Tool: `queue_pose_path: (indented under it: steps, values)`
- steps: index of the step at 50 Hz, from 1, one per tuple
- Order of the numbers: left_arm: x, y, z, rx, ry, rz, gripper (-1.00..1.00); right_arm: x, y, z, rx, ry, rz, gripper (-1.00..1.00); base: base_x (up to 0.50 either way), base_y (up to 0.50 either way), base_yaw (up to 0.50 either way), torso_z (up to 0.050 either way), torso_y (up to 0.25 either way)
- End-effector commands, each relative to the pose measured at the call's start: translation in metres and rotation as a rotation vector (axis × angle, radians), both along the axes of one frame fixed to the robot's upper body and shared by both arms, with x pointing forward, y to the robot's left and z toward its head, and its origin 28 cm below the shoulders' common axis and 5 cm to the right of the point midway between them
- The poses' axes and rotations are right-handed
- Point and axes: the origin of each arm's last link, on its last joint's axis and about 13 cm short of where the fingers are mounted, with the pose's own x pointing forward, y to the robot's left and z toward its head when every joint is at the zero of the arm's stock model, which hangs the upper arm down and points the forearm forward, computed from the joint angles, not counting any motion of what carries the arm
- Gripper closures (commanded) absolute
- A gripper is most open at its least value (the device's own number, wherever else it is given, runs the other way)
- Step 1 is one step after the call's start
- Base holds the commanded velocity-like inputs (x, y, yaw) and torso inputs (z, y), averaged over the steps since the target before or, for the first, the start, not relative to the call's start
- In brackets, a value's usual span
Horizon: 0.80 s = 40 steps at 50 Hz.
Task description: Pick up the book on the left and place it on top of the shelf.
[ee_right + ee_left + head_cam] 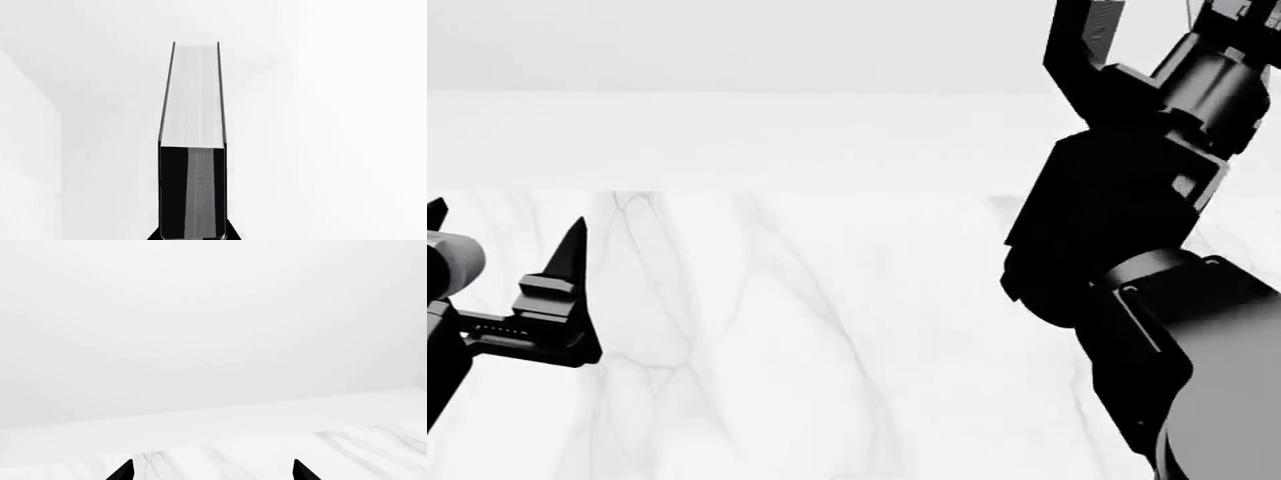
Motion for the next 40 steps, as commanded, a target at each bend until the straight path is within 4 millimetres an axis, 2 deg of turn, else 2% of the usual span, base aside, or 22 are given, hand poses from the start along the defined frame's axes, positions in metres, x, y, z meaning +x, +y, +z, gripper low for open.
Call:
queue_pose_path:
  steps: [1, 16, 21, 26, 40]
  values:
    - [0.002, 0.003, 0.002, -0.018, -0.012, 0.018, -1.00, -0.020, -0.040, 0.023, -0.249, 0.000, -0.368, 1.00, 0.00, 0.00, 0.00, 0.000, 0.000]
    - [0.002, 0.004, 0.000, -0.021, -0.008, 0.020, -1.00, -0.045, -0.074, 0.005, -0.166, 0.058, -0.650, 1.00, 0.00, 0.00, 0.00, 0.000, 0.001]
    - [0.000, 0.004, 0.001, -0.024, -0.010, 0.019, -1.00, -0.055, -0.088, -0.008, -0.107, 0.086, -0.744, 1.00, 0.00, 0.00, 0.00, 0.000, 0.002]
    - [0.001, 0.005, -0.001, -0.024, -0.006, 0.021, -1.00, -0.061, -0.098, -0.020, -0.061, 0.104, -0.781, 1.00, 0.00, 0.00, 0.00, 0.000, 0.002]
    - [-0.001, 0.005, -0.001, -0.023, -0.005, 0.022, -1.00, -0.071, -0.109, -0.042, 0.042, 0.145, -0.837, 1.00, 0.00, 0.00, 0.00, 0.000, 0.001]
